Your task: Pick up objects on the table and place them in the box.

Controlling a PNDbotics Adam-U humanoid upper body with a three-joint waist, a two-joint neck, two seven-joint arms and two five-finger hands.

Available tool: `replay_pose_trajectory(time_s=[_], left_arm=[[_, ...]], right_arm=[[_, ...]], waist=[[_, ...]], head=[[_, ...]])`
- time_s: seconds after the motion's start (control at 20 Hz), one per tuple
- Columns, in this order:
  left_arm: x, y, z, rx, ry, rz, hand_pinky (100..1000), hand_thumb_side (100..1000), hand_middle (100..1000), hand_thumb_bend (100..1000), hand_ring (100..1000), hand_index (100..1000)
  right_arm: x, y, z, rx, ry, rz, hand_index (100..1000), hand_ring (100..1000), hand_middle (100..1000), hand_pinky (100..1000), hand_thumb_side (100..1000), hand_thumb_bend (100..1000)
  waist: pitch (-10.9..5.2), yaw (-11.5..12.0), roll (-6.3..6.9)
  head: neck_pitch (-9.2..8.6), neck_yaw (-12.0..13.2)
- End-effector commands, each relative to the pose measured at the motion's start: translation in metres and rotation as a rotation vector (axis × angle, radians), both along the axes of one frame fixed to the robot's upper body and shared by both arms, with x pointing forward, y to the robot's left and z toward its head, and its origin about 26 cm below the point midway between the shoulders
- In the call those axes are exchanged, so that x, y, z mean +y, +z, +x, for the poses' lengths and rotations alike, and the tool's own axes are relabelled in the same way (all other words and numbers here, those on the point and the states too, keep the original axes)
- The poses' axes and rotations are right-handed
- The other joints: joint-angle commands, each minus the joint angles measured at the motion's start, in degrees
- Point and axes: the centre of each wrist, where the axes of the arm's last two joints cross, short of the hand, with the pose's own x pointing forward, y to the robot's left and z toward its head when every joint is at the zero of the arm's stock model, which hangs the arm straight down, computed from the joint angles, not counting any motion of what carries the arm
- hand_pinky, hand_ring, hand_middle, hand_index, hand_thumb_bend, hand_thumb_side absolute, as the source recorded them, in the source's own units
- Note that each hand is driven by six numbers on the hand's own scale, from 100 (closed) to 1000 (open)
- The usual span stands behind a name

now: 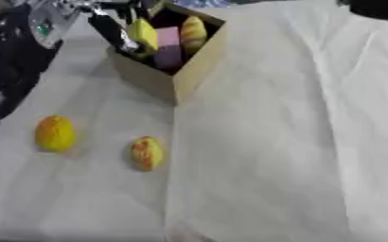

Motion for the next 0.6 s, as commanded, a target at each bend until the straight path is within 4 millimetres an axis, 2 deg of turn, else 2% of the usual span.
replay_pose_trajectory(time_s=[0.05,0.25,0.45,0.6], left_arm=[[0.001,0.019,-0.002,-0.064,0.011,0.000,856,489,805,641,819,900],[-0.001,0.026,-0.004,-0.087,0.007,-0.005,853,480,800,636,815,895],[-0.001,0.034,-0.008,-0.116,-0.006,-0.027,824,440,749,528,777,854],[0.002,0.047,-0.016,-0.163,-0.037,-0.042,815,425,730,511,763,844]], right_arm=[[0.000,0.008,-0.005,-0.031,0.003,0.001,772,782,683,891,312,100],[-0.001,0.007,-0.005,-0.025,0.001,0.007,770,780,681,891,309,100],[-0.001,0.006,-0.005,-0.020,0.000,0.010,769,780,681,891,292,100],[-0.002,0.006,-0.005,-0.021,-0.005,0.008,770,780,681,890,274,100]], waist=[[-1.51,0.0,-0.11],[-1.74,0.3,0.05],[-1.95,0.8,0.05],[-2.13,1.2,-0.01]], head=[[0.09,0.2],[0.42,-0.1],[0.73,-0.5],[1.02,-1.2]])
